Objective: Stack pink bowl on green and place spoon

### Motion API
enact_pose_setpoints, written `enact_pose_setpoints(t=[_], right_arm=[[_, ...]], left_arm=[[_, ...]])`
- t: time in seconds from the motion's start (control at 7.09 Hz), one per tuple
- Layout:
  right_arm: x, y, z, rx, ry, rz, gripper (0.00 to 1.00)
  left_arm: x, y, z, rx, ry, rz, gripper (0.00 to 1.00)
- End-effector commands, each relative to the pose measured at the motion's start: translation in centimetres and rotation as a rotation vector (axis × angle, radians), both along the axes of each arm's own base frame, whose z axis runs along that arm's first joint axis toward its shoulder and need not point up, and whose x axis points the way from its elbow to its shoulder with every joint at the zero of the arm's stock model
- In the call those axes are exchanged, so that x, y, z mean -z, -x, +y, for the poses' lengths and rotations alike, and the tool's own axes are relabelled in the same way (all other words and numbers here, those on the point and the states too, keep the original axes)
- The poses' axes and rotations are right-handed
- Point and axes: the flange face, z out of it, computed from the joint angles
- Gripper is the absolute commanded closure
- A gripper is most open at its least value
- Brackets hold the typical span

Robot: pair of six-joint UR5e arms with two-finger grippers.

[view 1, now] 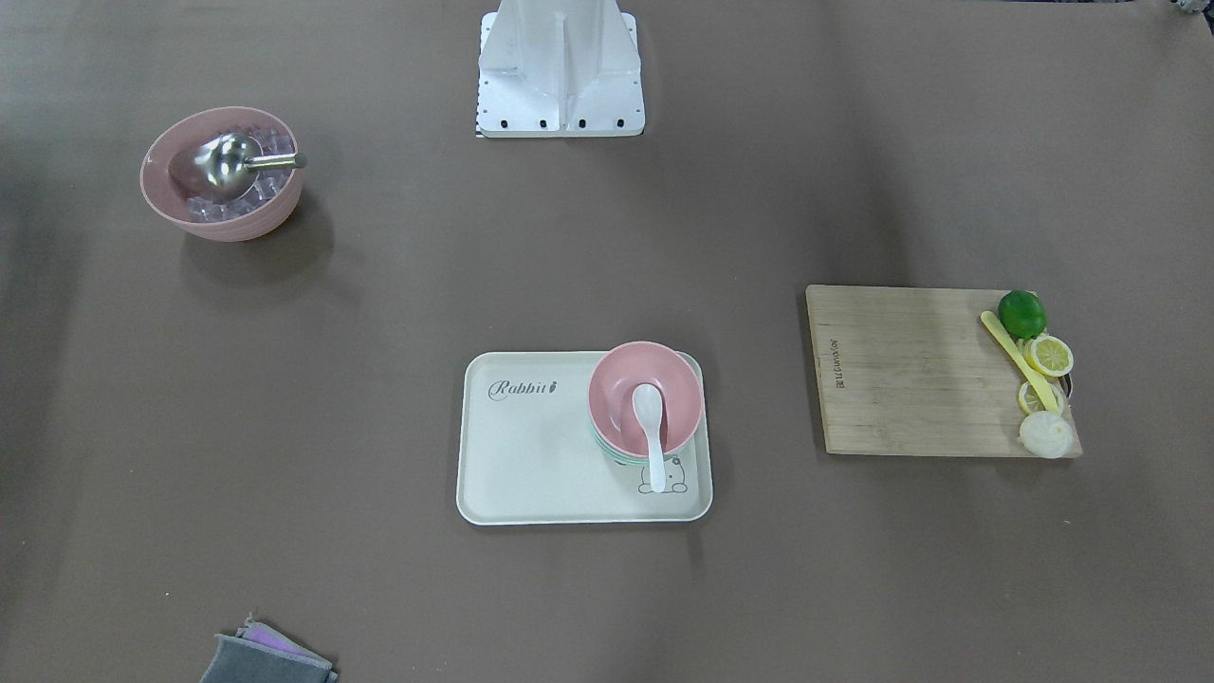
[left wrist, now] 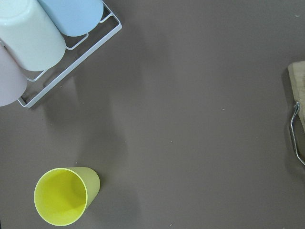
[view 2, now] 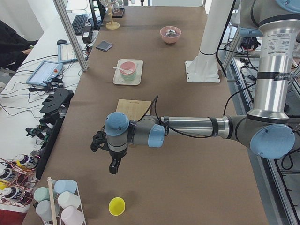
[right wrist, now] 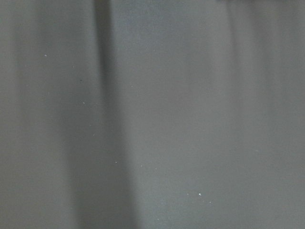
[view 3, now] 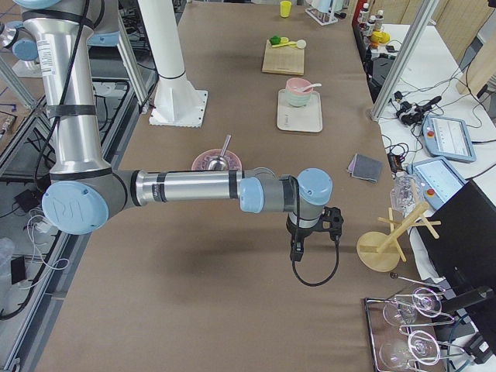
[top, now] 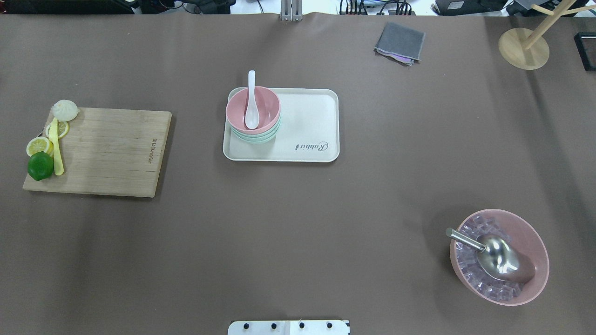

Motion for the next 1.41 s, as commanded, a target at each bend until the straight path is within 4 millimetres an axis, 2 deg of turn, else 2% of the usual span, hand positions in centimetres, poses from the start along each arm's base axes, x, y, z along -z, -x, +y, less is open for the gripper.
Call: enact_pose_setpoints(t=[0.0, 0.14, 1.27], right_arm=[[1.54, 1.35, -0.17, -0.018, 0.013, -0.009, 0.0], [1.41, 1.35, -0.11, -0.017, 0.013, -0.009, 0.0], [1.32, 1.34, 0.02, -0.01, 0.008, -0.009, 0.0]], left_arm=[[1.96, -2.43, 0.02, 0.028, 0.028, 0.015, 0.02], [2.36, -2.42, 0.14, 0.029, 0.024, 0.014, 0.02], [1.59, -2.36, 0.13, 0.031, 0.041, 0.006, 0.02]])
